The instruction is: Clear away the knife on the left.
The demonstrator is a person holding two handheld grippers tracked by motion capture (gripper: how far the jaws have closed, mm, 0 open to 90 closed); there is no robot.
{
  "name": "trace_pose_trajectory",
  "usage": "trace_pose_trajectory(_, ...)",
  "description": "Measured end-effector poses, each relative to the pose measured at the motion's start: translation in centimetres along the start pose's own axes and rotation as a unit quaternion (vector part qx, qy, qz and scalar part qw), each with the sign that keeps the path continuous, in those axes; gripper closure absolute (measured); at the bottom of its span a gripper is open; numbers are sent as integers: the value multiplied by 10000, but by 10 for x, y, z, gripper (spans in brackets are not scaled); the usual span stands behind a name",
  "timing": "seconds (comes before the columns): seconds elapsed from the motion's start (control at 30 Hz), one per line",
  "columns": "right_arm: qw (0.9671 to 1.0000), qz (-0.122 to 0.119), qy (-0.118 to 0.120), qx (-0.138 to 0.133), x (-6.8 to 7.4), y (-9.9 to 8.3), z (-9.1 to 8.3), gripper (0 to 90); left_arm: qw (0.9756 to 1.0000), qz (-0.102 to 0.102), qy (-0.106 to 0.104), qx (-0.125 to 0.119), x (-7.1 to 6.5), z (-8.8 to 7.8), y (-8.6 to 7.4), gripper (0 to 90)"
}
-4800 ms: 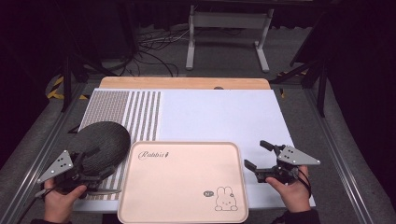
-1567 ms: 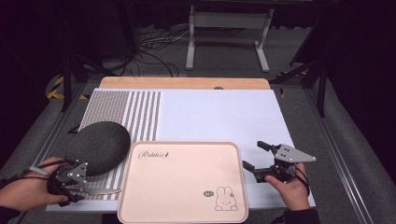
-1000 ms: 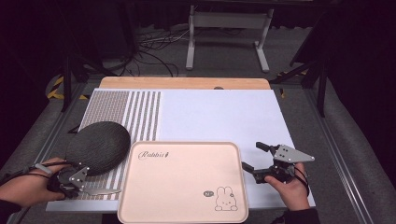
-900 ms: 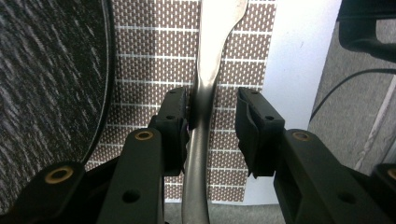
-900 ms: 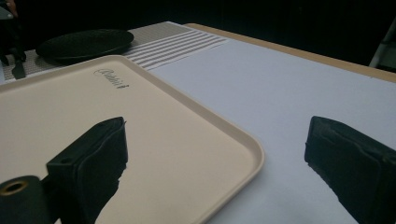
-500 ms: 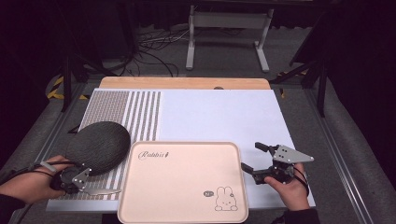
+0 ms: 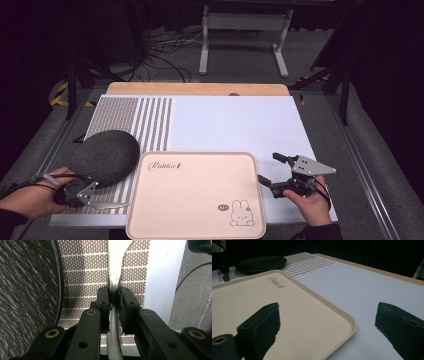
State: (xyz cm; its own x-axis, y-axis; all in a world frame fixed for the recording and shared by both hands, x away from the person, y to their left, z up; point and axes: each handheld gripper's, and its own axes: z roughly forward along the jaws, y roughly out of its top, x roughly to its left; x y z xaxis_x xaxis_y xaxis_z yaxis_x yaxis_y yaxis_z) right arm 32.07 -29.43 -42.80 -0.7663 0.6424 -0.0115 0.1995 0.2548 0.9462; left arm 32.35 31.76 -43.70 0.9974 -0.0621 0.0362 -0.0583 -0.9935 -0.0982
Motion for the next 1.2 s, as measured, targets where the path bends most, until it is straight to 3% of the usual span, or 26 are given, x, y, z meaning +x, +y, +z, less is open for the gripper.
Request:
trace_pose_trajectory(0.27, 10000, 13, 9, 36, 0, 0, 1, 70, 9999, -64, 91, 71, -3, -1, 2, 800)
trace_pose_trajectory(0.4, 10000, 24, 15, 17, 0, 0, 1, 70, 9999, -140, 20, 3, -2, -1, -1, 800)
trace_pose_trajectory(0.57, 10000, 43, 11, -6, 0, 0, 1, 71, 9991, -383, -67, -139, -4, -7, -5, 800)
trace_pose_trajectory(0.77, 10000, 36, 21, 19, 0, 0, 1, 73, 9980, -586, -9, -242, -4, -17, -13, 800)
trace_pose_trajectory(0.93, 10000, 50, 5, 14, 0, 0, 1, 74, 9956, -832, -43, -429, -4, -26, -15, 800)
trace_pose_trajectory(1.1, 10000, 56, -2, 17, -1, 0, 0, 75, 9908, -1115, -147, -749, -4, -37, -14, 800)
trace_pose_trajectory(1.13, 10000, 56, -2, 17, -1, 0, 0, 75, 9908, -1115, -147, -749, -4, -37, -14, 801)
trace_pose_trajectory(1.2, 10000, 62, 1, 15, -1, 0, 0, 75, 9881, -1255, -175, -868, -4, -43, -12, 800)
